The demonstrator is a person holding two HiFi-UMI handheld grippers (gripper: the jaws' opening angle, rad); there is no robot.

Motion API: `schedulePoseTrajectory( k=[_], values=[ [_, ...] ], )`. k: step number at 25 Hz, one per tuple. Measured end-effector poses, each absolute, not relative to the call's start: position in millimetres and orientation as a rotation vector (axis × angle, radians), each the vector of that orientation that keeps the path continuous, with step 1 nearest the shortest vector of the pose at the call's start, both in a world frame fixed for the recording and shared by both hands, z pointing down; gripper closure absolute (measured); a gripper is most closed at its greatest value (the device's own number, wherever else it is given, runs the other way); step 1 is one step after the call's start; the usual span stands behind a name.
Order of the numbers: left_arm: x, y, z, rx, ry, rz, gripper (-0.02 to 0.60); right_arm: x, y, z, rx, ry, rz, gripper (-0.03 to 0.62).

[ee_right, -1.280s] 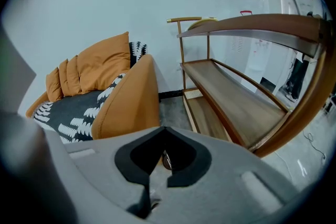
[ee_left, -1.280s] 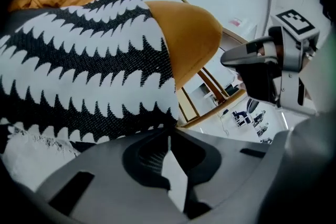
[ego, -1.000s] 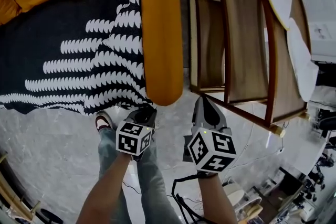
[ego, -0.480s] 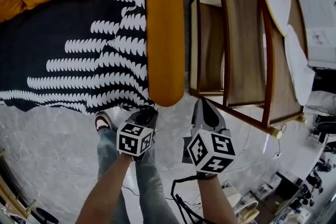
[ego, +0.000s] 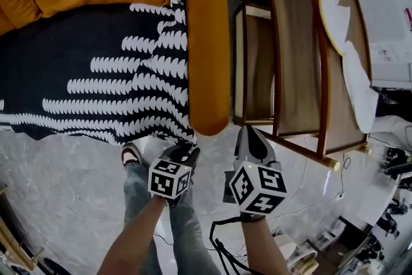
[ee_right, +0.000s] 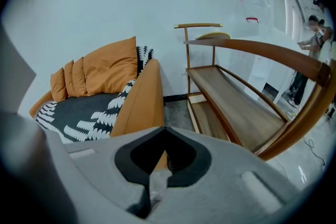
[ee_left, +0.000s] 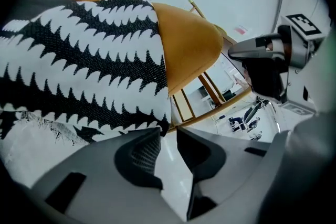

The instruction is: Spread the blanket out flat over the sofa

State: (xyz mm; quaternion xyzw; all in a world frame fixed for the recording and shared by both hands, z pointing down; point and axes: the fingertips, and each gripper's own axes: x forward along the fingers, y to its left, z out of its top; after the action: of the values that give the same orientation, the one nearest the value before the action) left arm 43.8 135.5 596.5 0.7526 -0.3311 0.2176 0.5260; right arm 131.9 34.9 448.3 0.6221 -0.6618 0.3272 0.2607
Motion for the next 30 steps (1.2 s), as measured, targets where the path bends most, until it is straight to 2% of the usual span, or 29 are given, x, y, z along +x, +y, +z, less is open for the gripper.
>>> schedulePoseTrajectory(
  k=[5, 11, 18, 27, 30],
  values=[
    [21, 137, 577, 1.804, -0.8, 0.513, 0.489, 117, 32, 436, 1.699, -1.805, 0.889, 0.589],
    [-7, 116, 510, 1.822, -0.881, 0.462, 0.489, 117, 28, 406, 1.727, -1.836, 0.926, 0.589],
    [-65, 83, 375, 1.859, -1.139, 0.359, 0.491, 115, 44, 334, 1.741, -1.841, 0.899, 0.589],
    [-142, 38, 169, 2.042, -1.54, 0.235, 0.504, 108, 30, 199, 1.757, -1.987, 0.694, 0.589],
    [-158, 35, 112, 2.084, -1.644, 0.201, 0.536, 114, 26, 152, 1.762, -2.056, 0.647, 0.589]
  ],
)
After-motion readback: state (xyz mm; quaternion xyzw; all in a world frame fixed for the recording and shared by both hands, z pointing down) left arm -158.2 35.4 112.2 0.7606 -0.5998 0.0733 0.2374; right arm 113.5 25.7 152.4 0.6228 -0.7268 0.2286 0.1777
